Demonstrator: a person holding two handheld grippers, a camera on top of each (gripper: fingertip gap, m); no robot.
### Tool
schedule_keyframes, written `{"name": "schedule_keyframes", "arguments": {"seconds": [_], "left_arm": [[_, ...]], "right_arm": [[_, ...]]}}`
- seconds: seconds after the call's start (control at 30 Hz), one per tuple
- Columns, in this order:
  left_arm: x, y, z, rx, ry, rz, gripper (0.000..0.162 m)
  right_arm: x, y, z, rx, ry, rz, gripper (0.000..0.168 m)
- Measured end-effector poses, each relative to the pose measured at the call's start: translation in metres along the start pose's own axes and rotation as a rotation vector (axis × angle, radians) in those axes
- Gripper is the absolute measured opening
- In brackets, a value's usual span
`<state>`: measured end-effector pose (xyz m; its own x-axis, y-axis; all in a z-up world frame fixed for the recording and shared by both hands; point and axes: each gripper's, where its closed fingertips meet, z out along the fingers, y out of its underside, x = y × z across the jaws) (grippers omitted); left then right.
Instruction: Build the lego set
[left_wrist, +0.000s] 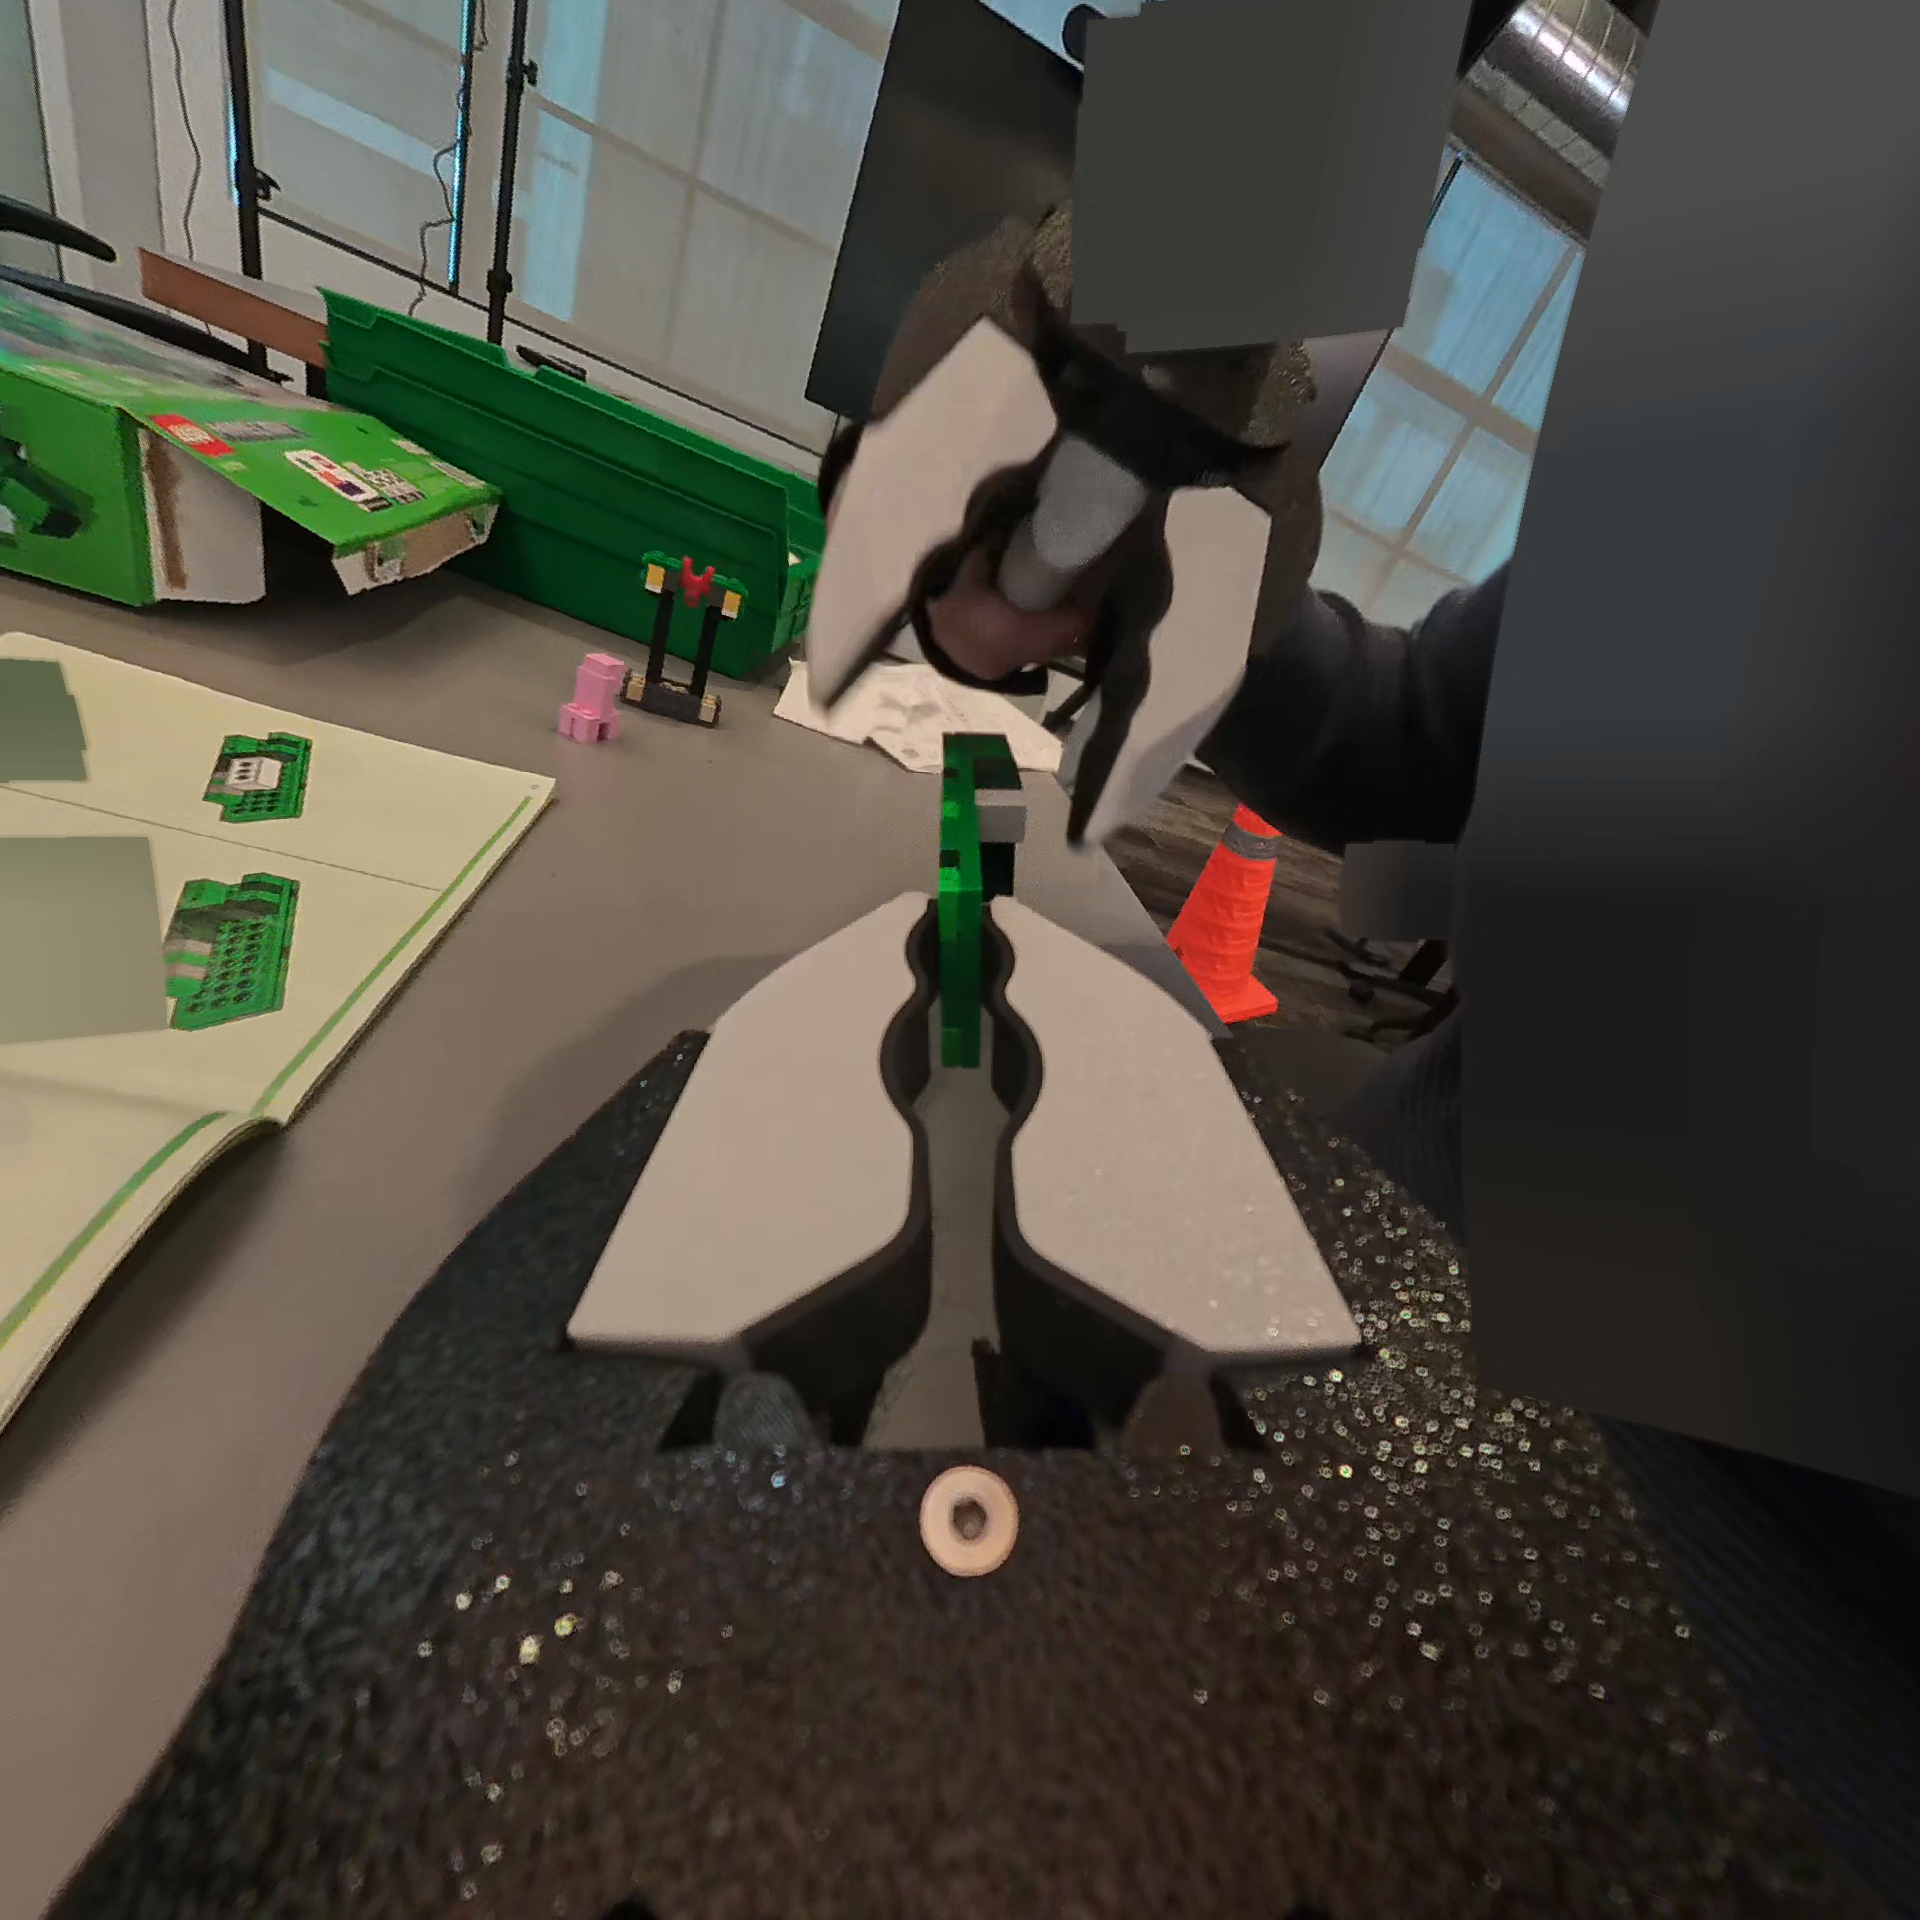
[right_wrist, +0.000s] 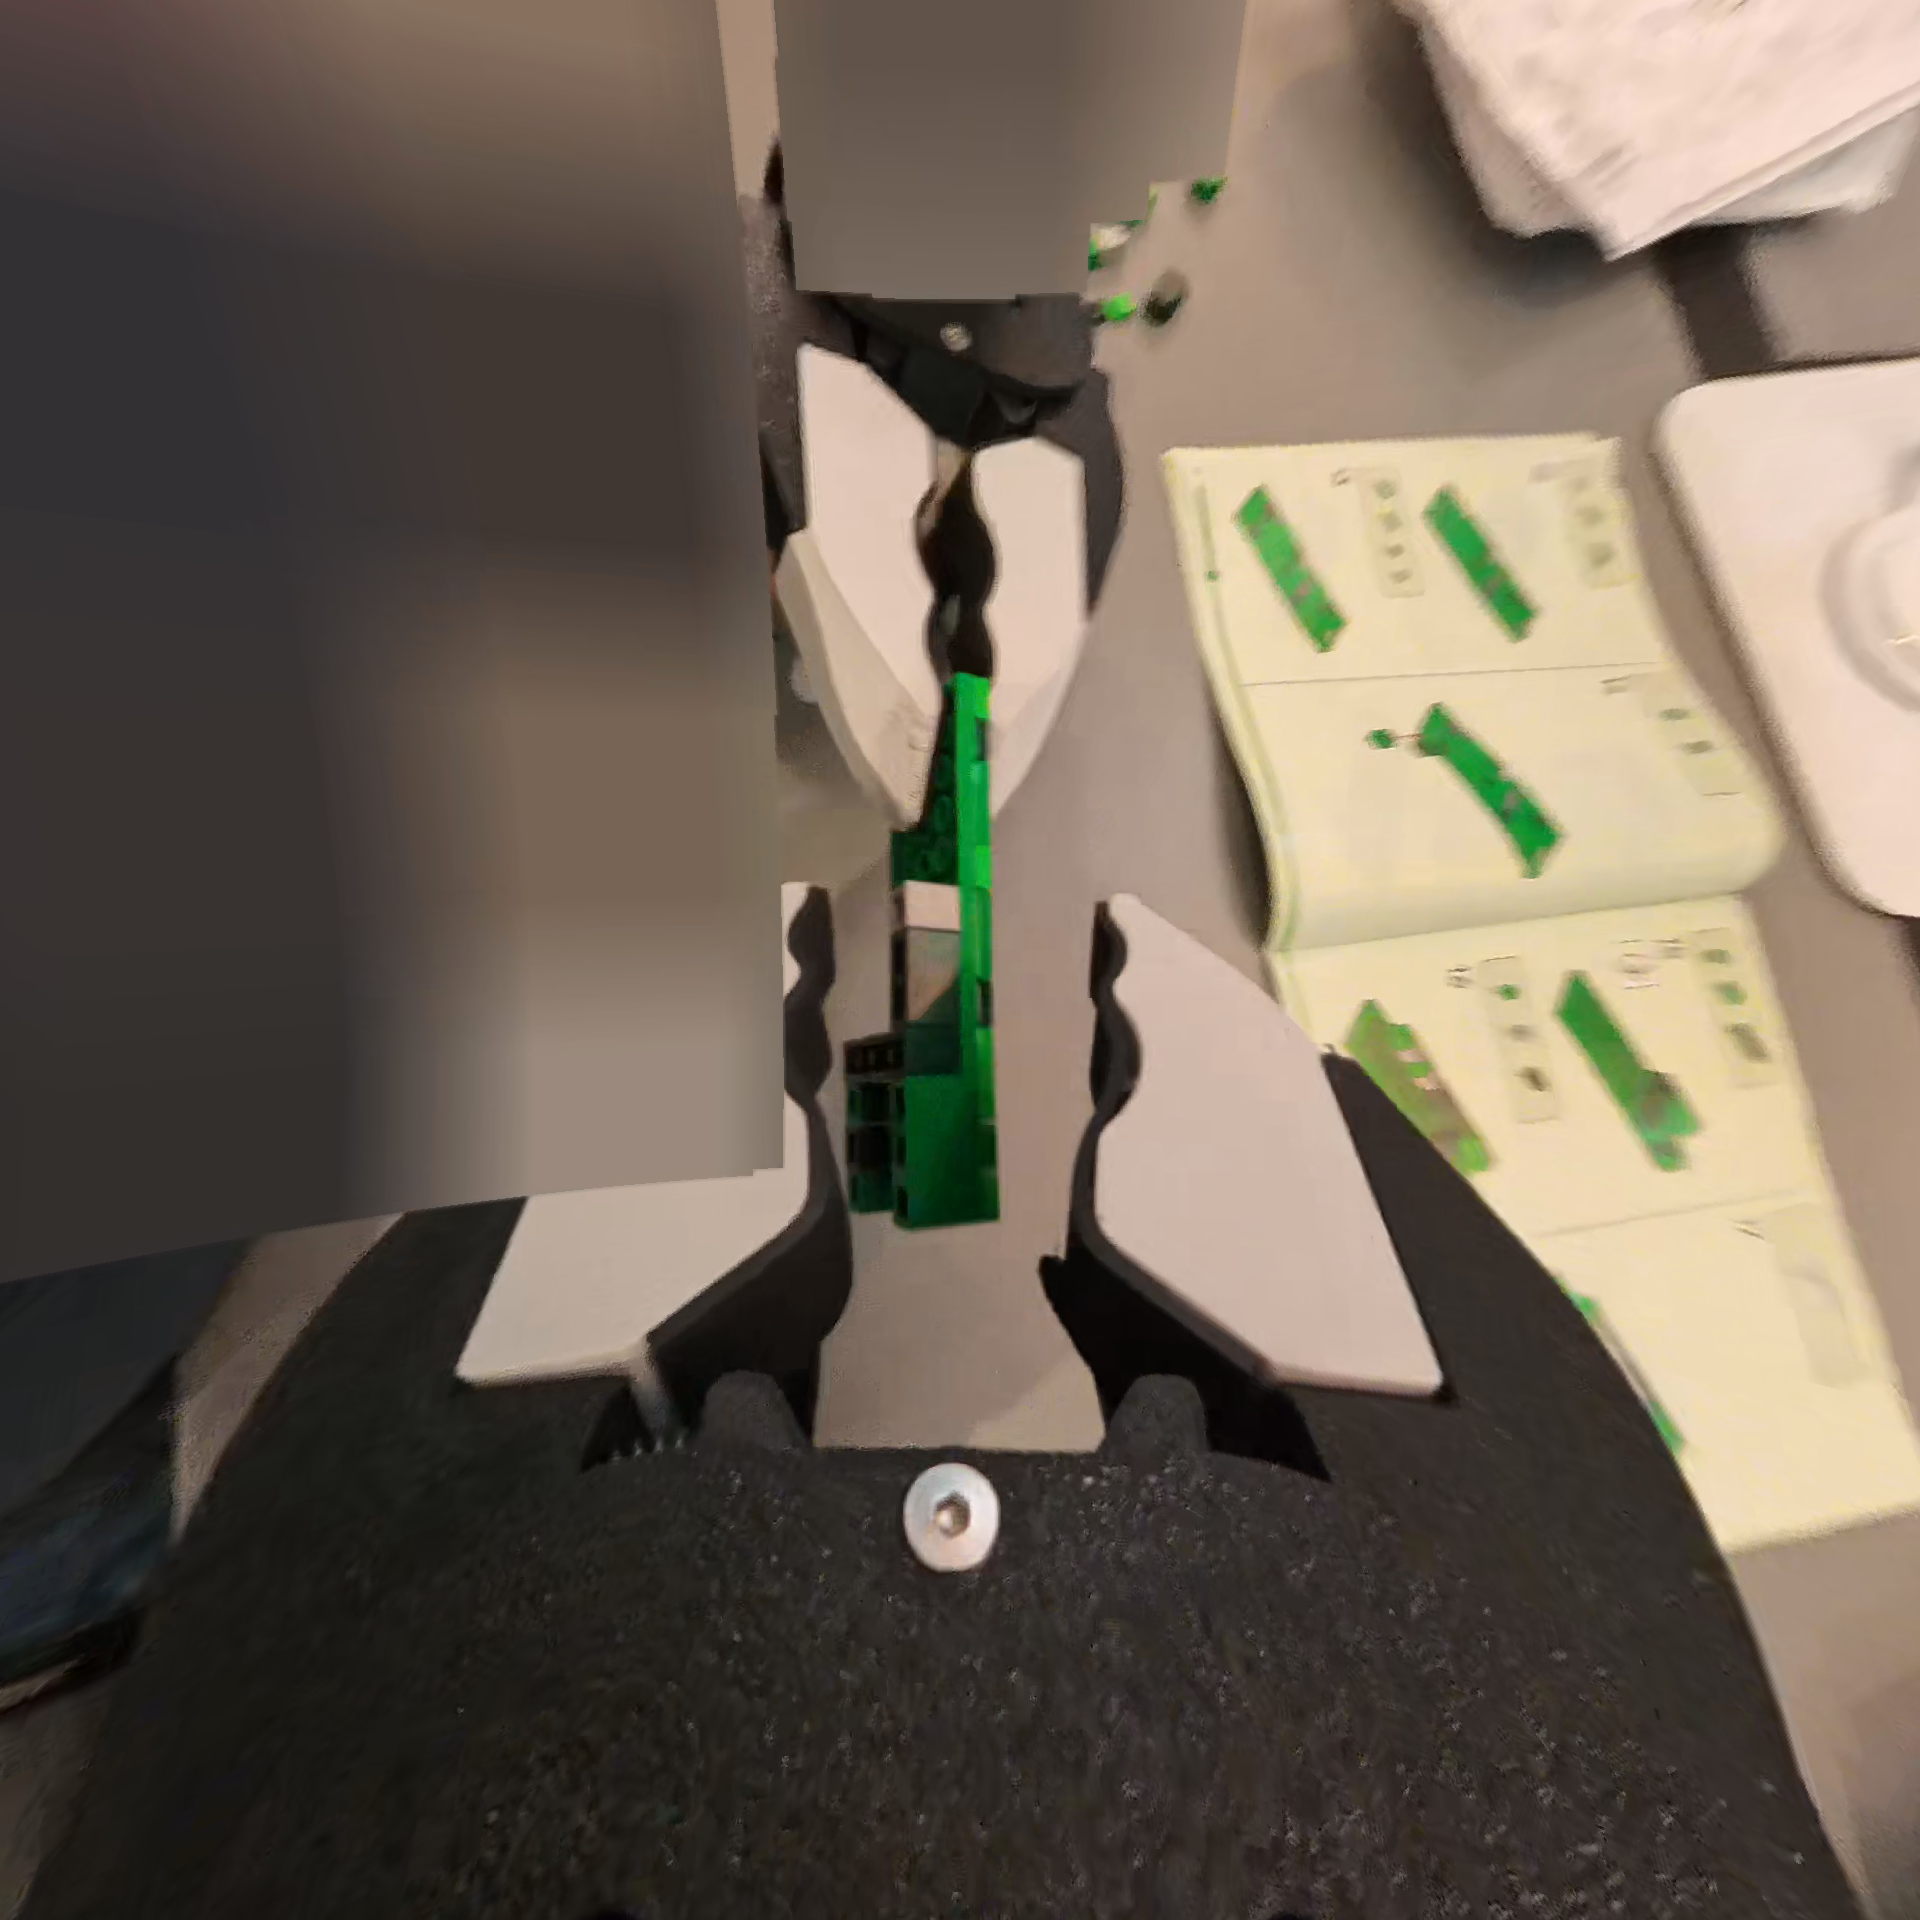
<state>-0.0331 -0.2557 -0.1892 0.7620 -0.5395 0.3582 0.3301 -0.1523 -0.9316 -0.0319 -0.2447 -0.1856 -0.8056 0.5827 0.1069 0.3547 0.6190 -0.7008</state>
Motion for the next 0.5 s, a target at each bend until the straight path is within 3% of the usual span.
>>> {"name": "schedule_keyframes", "arguments": {"seconds": [0.13, 0.27, 0.37, 0.5], "left_arm": [[-0.001, -0.002, -0.004, 0.012, -0.002, -0.007, 0.006], [-0.004, 0.0, -0.006, 0.014, -0.006, -0.031, 0.006], [-0.008, 0.001, -0.007, 0.023, -0.01, -0.06, 0.006], [-0.01, -0.002, -0.011, 0.036, -0.026, -0.068, 0.006]], "right_arm": [[0.035, -0.015, -0.042, 0.262, 0.318, 0.05, 0.053], [0.064, 0.017, -0.075, 0.383, 0.641, 0.21, 0.053], [0.067, 0.054, -0.078, 0.428, 0.837, 0.351, 0.042], [0.047, 0.081, -0.057, 0.498, 0.905, 0.484, 0.034]]}}
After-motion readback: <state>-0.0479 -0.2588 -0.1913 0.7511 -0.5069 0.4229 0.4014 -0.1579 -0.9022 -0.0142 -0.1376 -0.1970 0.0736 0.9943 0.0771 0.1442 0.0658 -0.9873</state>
